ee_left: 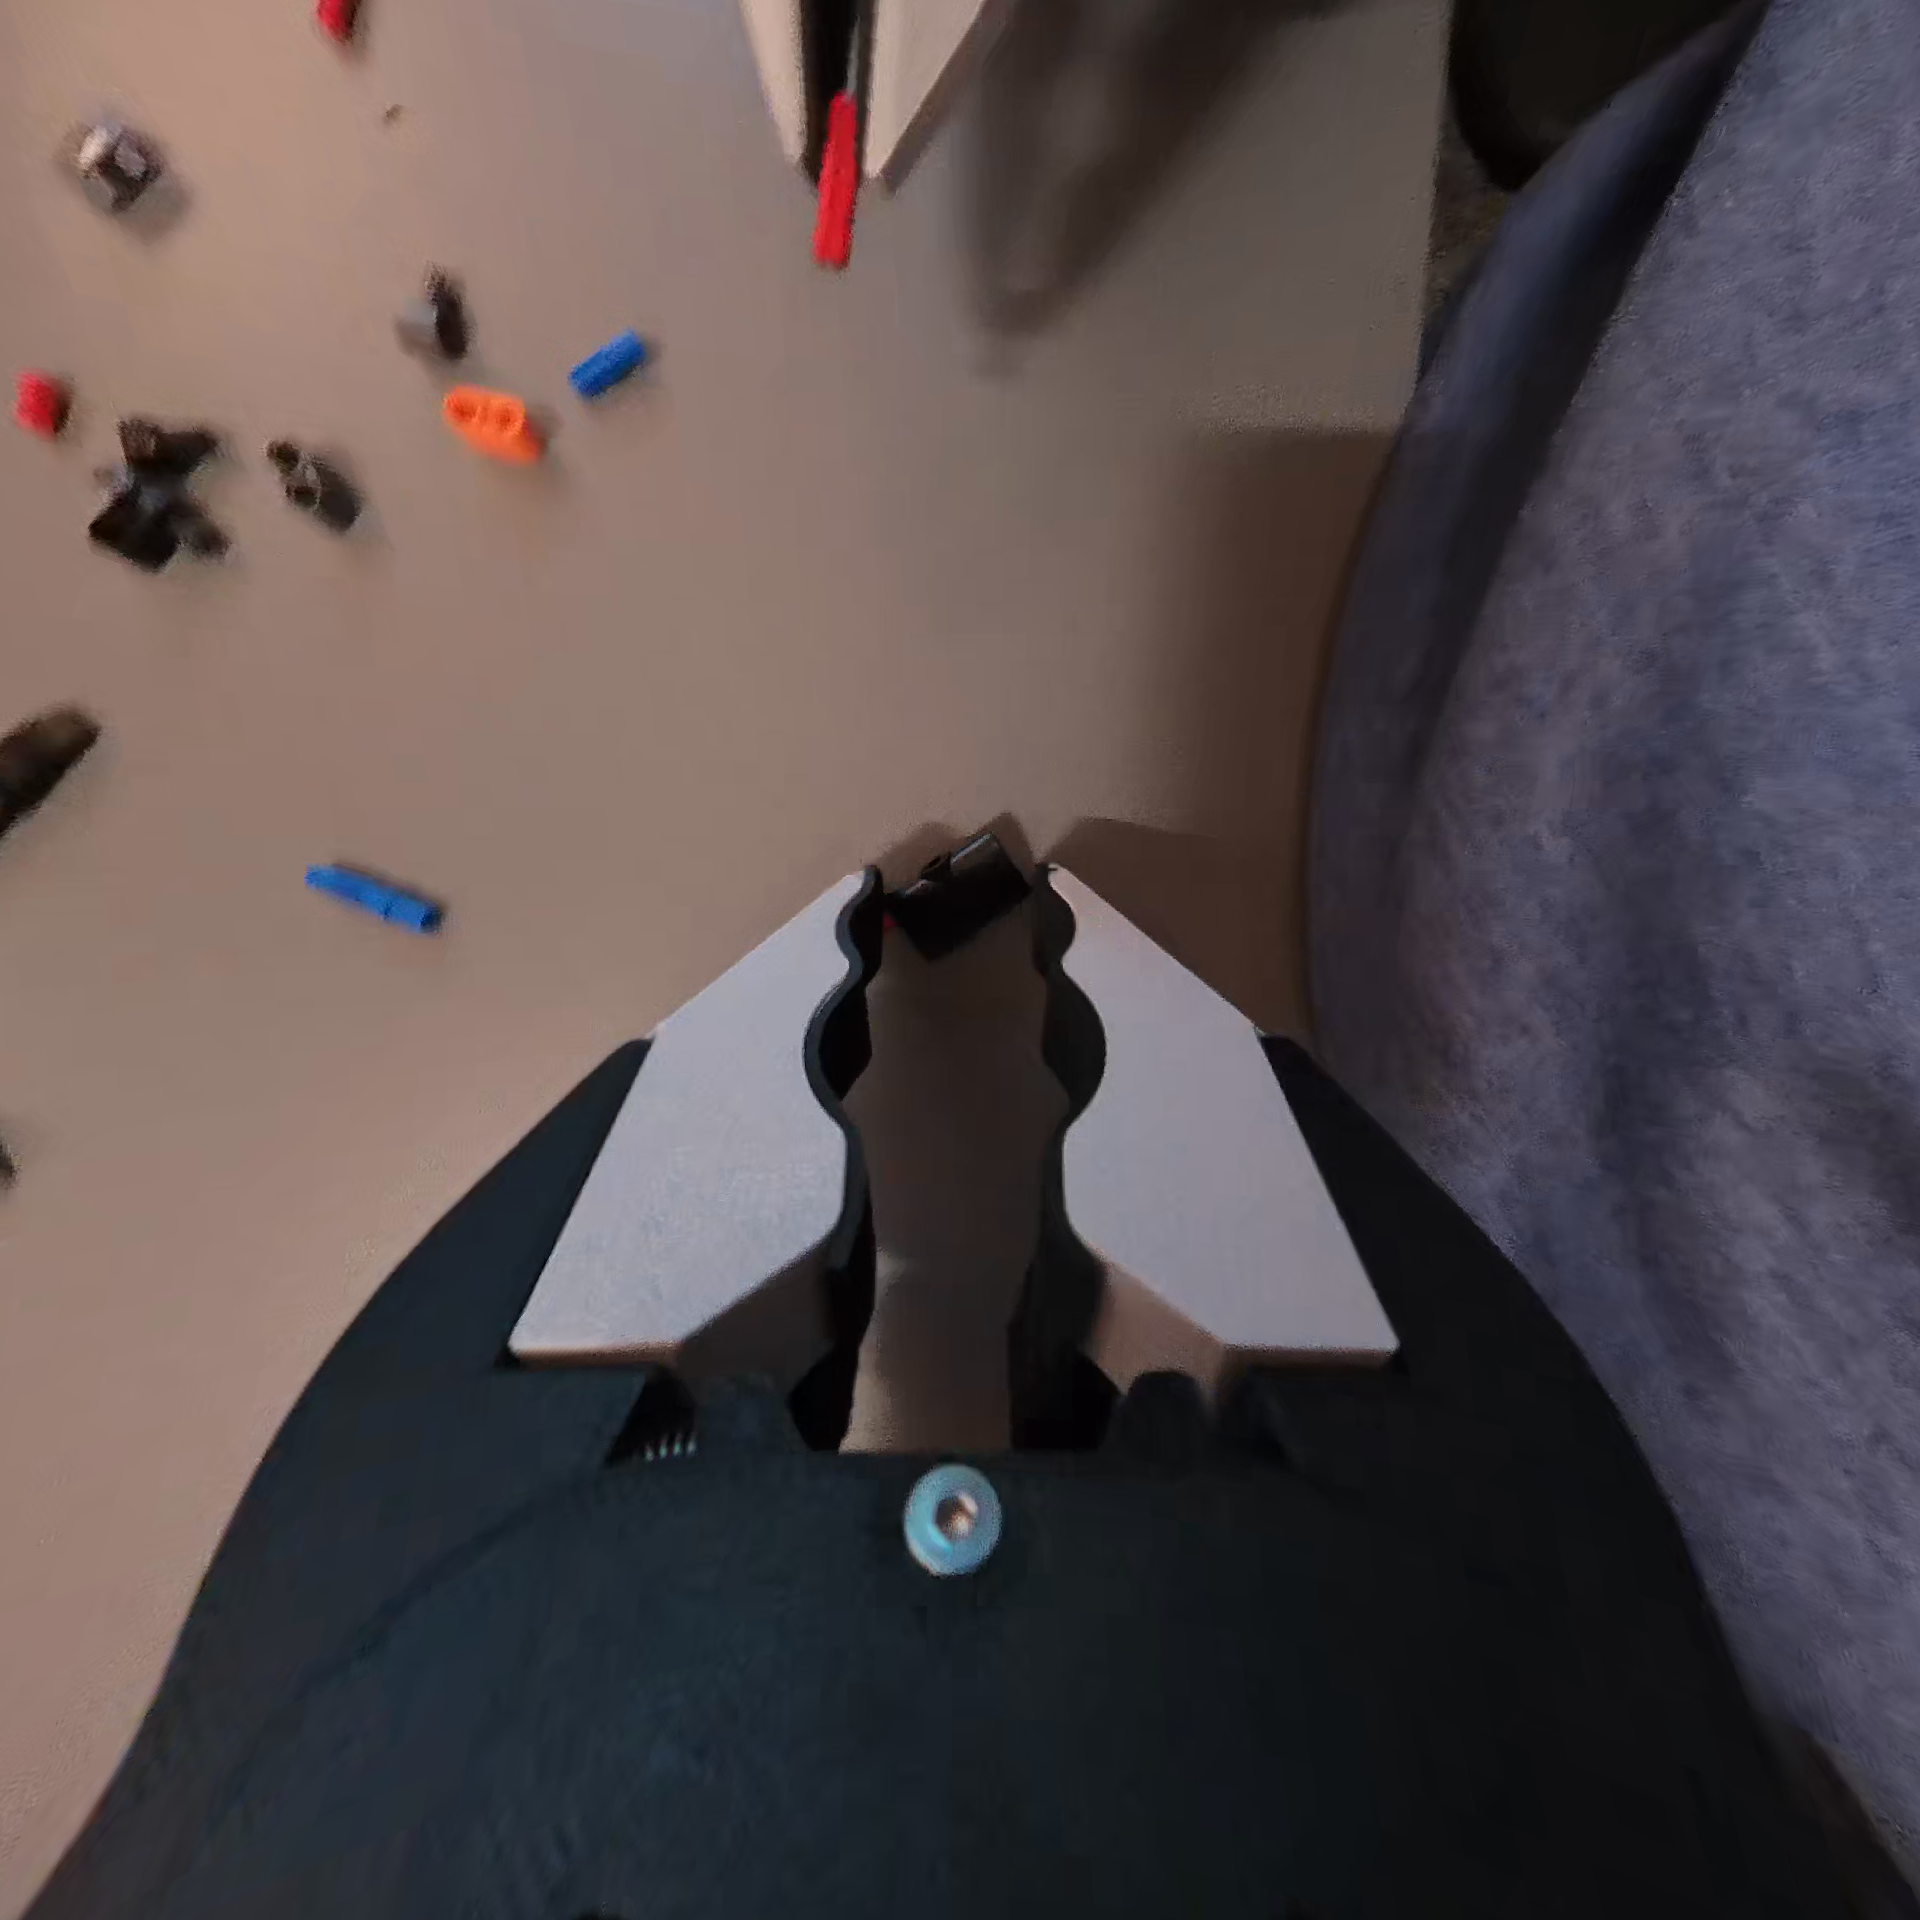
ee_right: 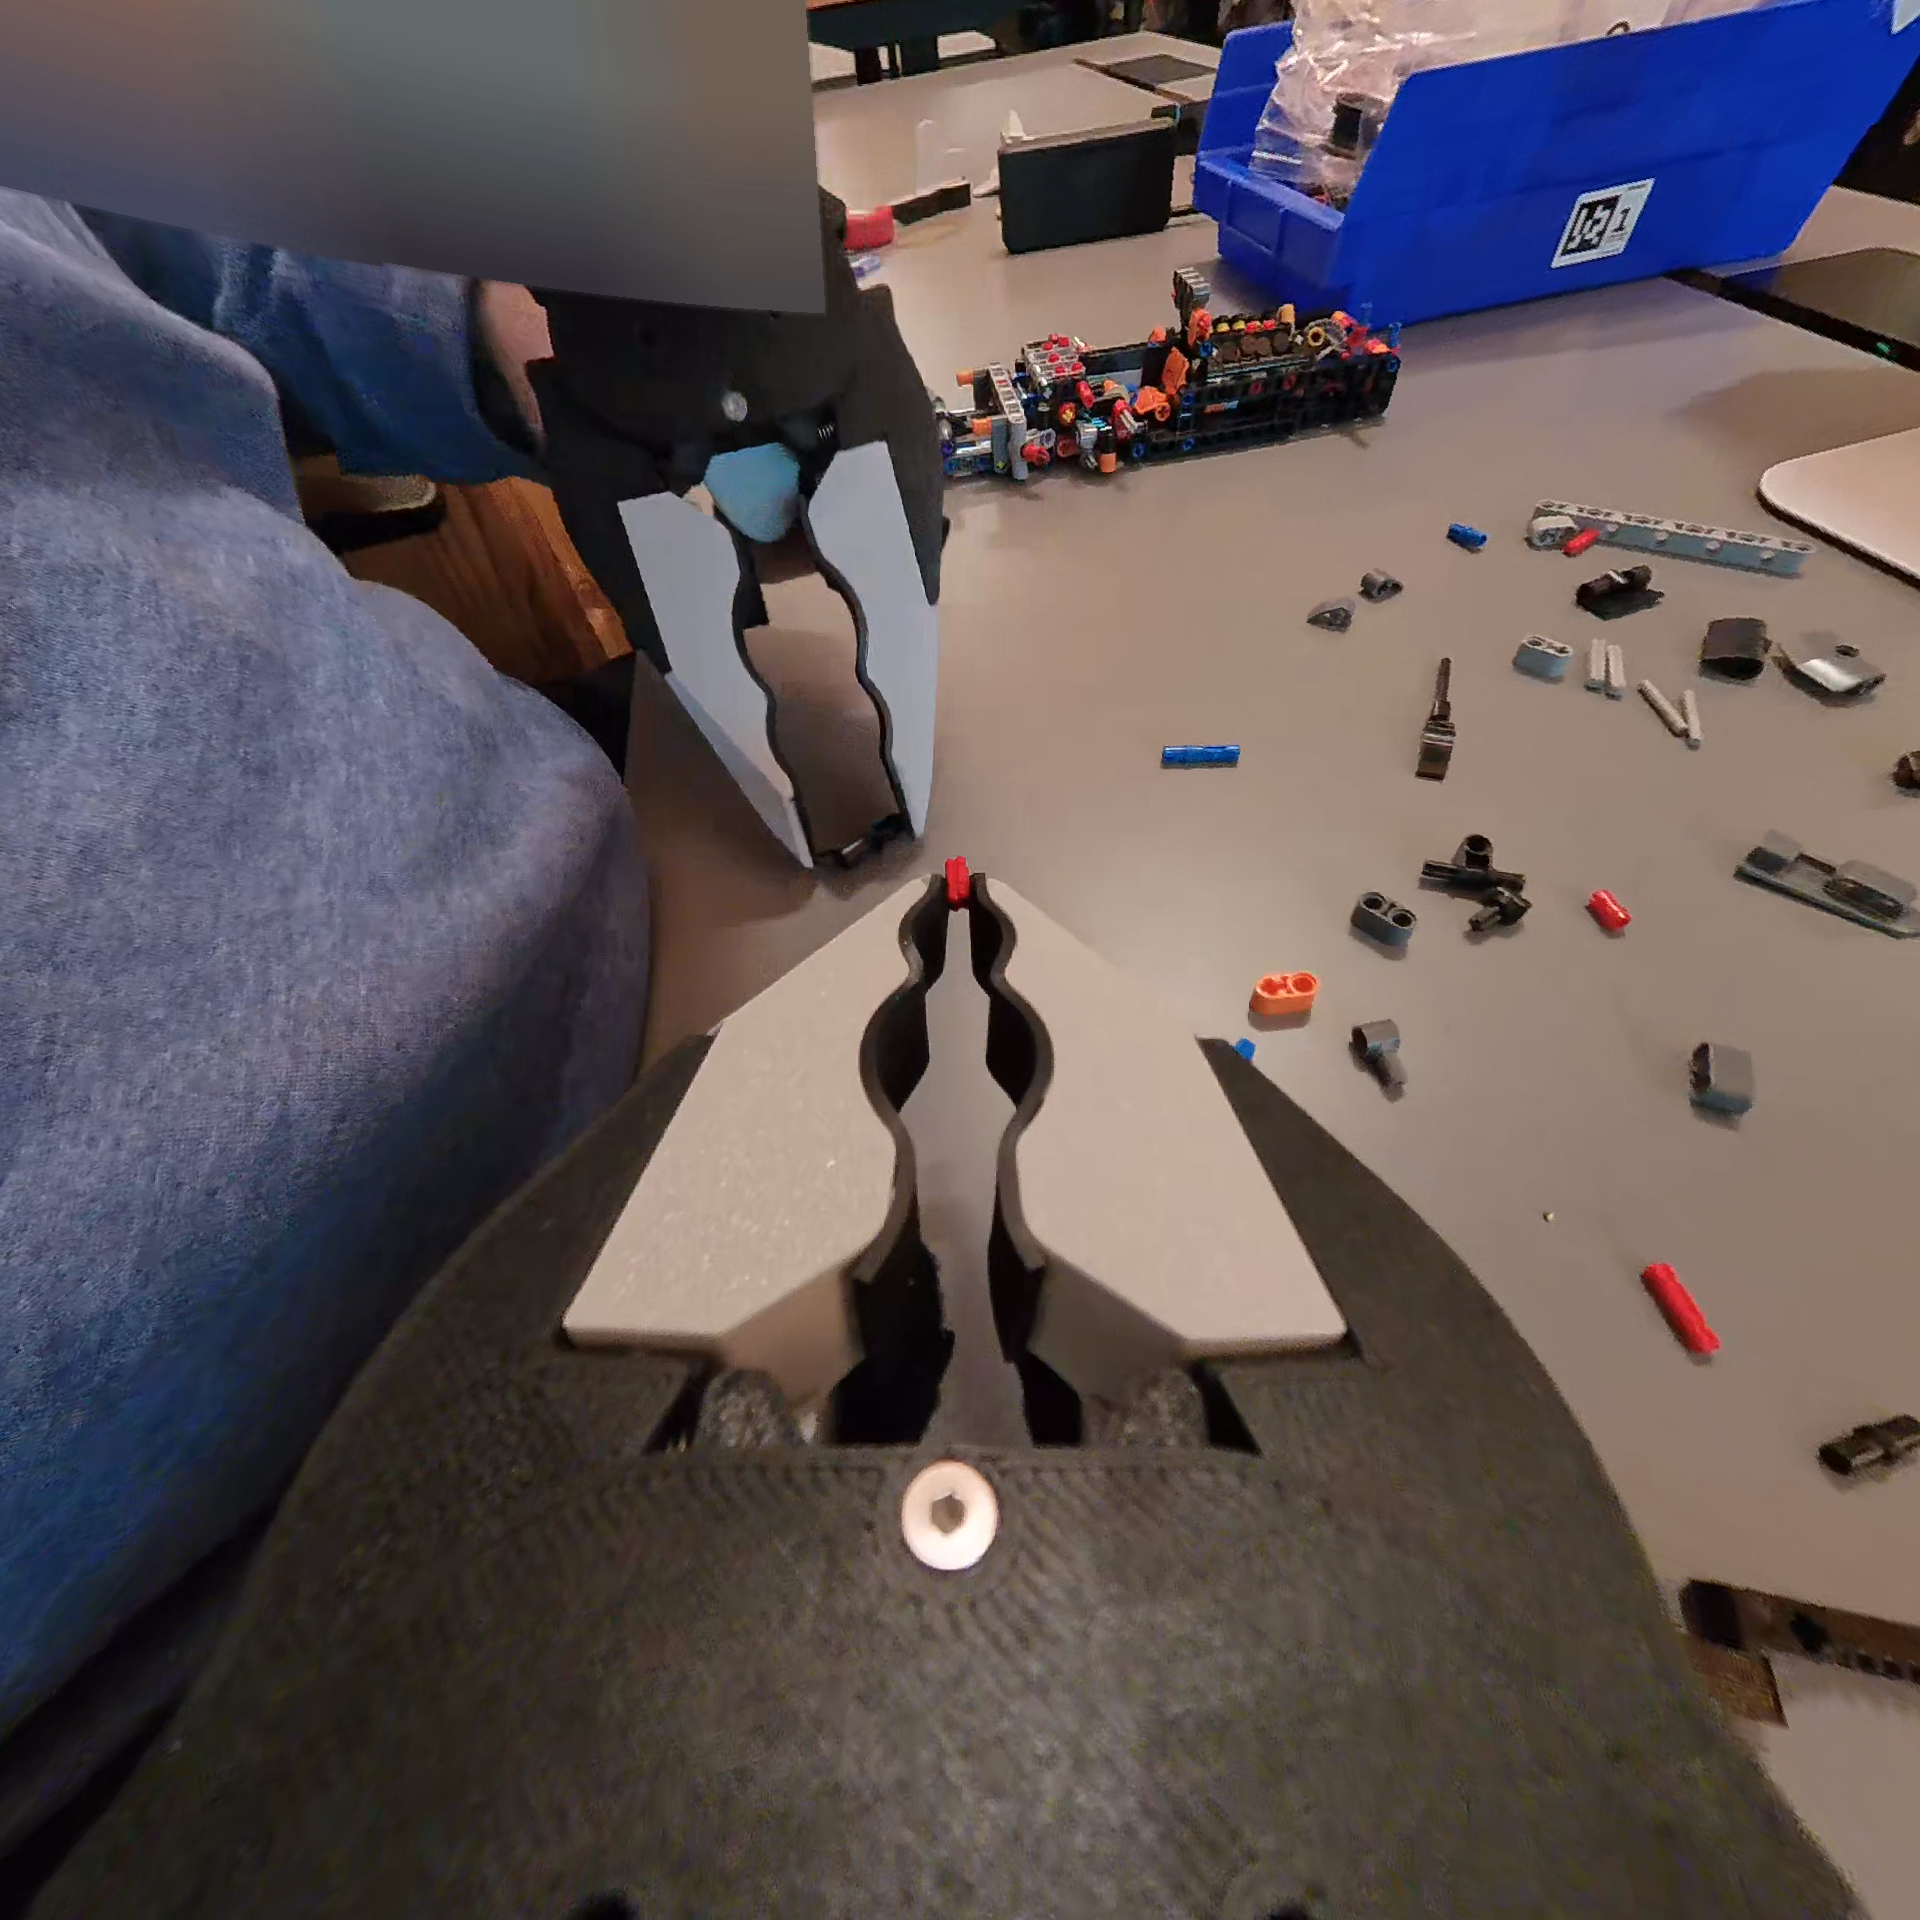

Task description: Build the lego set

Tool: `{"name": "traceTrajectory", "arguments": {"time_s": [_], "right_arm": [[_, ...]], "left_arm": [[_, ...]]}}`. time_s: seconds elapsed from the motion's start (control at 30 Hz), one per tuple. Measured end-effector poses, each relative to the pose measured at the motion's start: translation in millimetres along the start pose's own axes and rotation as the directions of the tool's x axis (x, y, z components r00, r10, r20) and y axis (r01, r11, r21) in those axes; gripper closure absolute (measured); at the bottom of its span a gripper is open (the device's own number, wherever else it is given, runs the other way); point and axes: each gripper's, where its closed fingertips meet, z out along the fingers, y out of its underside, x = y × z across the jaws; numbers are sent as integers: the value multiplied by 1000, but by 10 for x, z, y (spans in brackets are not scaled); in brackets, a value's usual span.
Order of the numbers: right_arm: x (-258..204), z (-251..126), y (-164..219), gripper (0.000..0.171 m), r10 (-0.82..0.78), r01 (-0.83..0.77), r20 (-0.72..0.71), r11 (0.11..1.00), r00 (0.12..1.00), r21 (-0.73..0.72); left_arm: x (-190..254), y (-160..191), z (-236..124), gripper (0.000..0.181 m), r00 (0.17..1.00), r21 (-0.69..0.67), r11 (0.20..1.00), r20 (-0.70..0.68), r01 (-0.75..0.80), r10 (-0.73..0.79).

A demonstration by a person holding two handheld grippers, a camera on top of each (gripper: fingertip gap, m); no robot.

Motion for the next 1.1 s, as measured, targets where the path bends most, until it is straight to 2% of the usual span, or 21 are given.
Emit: {"name": "traceTrajectory", "arguments": {"time_s": [0.07,0.13,0.27,0.4,0.53,0.63,0.77,0.93,1.1], "right_arm": [[-12,28,-11,169,-4,4,13,1000,1000,0],[-24,57,-18,169,-10,10,25,1000,1000,-2],[-60,88,-13,169,-20,21,31,1000,999,-11],[-68,65,-22,169,-14,14,32,1000,999,2],[-54,51,-34,169,-4,4,46,1000,999,10],[-44,53,-31,169,-2,2,53,1000,999,6],[-27,90,5,169,6,-5,52,1000,999,-25],[-42,236,50,169,-16,20,50,996,999,-84],[-128,502,79,169,-52,65,88,986,995,-154]], "left_arm": [[20,48,-75,150,1000,2,1000,9,-9,9],[38,20,-101,148,995,5,995,-7,-95,95],[13,112,-79,146,953,-108,947,-63,-302,296],[12,153,-79,156,940,-140,937,-166,-321,297],[-19,136,-64,166,925,-128,926,-192,-354,327],[-20,119,-59,167,940,-94,949,-199,-301,278],[-18,107,-61,167,967,-30,975,-143,-220,213],[-64,90,-90,167,994,67,993,-36,-99,102],[-67,24,-201,168,996,215,976,71,35,-52]]}}
